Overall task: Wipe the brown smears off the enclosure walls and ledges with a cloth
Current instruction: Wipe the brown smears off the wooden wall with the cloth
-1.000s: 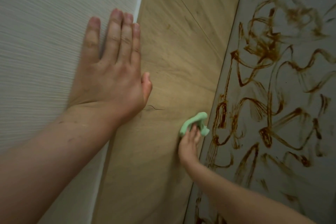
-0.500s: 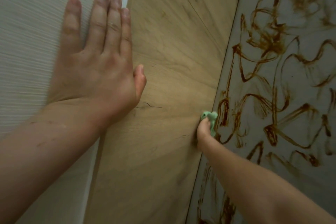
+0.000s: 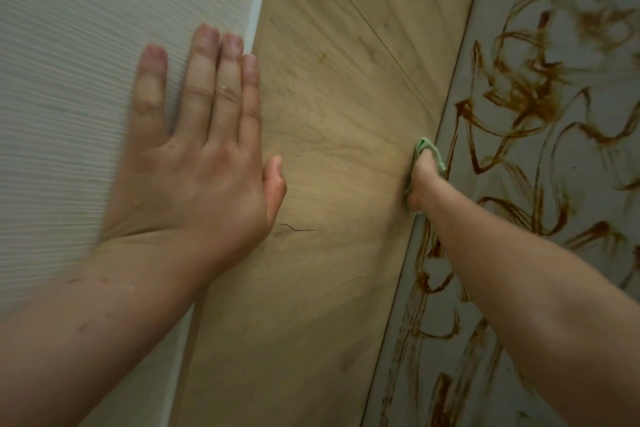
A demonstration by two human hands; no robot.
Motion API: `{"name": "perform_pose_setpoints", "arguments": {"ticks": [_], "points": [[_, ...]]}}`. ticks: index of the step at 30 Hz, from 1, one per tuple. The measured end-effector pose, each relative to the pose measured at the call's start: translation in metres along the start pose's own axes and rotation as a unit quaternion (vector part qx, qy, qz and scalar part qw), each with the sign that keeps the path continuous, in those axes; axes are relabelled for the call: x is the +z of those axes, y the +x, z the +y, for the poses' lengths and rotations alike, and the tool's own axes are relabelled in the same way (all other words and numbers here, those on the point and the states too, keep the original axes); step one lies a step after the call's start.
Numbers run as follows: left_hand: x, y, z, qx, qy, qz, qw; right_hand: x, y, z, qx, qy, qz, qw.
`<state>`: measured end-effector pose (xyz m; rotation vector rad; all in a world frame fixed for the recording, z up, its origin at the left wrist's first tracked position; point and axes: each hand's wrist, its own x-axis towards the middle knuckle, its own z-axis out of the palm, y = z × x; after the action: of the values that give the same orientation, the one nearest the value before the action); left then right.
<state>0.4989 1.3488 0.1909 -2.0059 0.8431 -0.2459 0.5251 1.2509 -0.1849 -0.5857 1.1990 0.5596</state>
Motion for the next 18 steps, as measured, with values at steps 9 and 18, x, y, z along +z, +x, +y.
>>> {"name": "perform_pose_setpoints", "arguments": {"ticks": [9, 18], "points": [[-0.004, -0.002, 0.000, 0.000, 0.005, -0.005, 1.000, 0.004, -0.045, 0.023, 0.114, -0.013, -0.045, 0.992], [-0.007, -0.001, 0.000, -0.002, -0.013, 0.002, 1.000, 0.047, -0.168, 0.024, -0.317, -0.115, -0.061, 0.939]]}}
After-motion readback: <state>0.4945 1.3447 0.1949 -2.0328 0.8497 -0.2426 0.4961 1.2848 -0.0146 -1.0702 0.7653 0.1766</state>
